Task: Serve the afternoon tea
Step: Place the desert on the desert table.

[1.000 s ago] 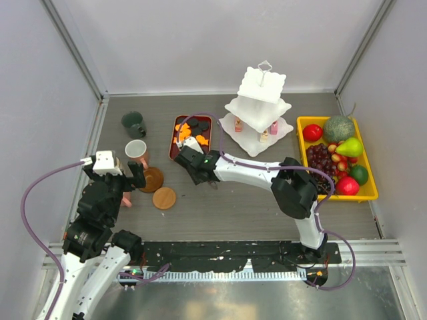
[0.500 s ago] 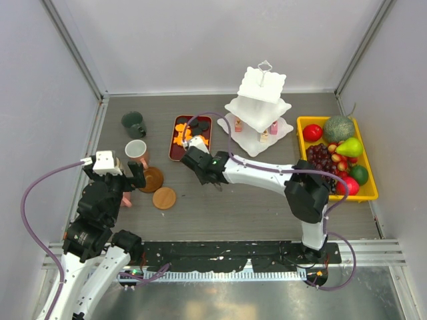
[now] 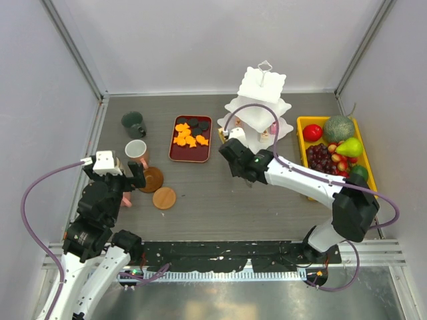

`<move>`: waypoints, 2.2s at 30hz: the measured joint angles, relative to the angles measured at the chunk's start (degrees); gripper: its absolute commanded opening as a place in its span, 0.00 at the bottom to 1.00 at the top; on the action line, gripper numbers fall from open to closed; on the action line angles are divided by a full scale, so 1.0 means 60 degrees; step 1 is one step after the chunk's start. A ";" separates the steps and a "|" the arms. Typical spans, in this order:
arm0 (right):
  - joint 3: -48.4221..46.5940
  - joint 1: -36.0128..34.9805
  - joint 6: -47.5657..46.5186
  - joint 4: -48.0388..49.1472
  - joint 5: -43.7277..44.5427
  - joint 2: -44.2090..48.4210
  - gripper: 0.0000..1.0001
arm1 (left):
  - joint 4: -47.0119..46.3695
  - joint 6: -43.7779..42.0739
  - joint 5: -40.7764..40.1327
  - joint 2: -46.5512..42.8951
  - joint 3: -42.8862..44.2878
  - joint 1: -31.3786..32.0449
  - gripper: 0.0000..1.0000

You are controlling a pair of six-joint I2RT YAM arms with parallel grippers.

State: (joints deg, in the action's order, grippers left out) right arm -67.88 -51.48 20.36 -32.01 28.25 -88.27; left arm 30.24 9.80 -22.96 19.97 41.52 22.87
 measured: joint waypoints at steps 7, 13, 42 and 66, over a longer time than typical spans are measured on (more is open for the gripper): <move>0.1789 0.1198 0.0193 0.0168 -0.0055 0.0444 0.33 | 0.0000 -0.0004 0.0004 0.0000 0.0000 0.0000 0.99; 0.2098 0.1854 0.0277 0.0681 -0.0160 0.0565 0.33 | 0.0000 -0.0004 0.0004 0.0004 -0.0004 0.0000 0.99; 0.1858 0.2809 0.0135 0.1800 -0.0630 -0.0667 0.34 | -0.0007 -0.0004 0.0007 0.0029 -0.0018 0.0000 0.99; 0.1541 0.2809 0.0466 0.1734 -0.0732 -0.0765 0.50 | -0.0007 -0.0004 0.0007 0.0029 -0.0018 0.0000 0.99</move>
State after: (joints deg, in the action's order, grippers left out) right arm -58.63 -34.63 23.16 -21.61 23.86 -92.86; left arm 30.20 9.78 -22.92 20.14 41.41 22.87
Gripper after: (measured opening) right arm 0.492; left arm 0.991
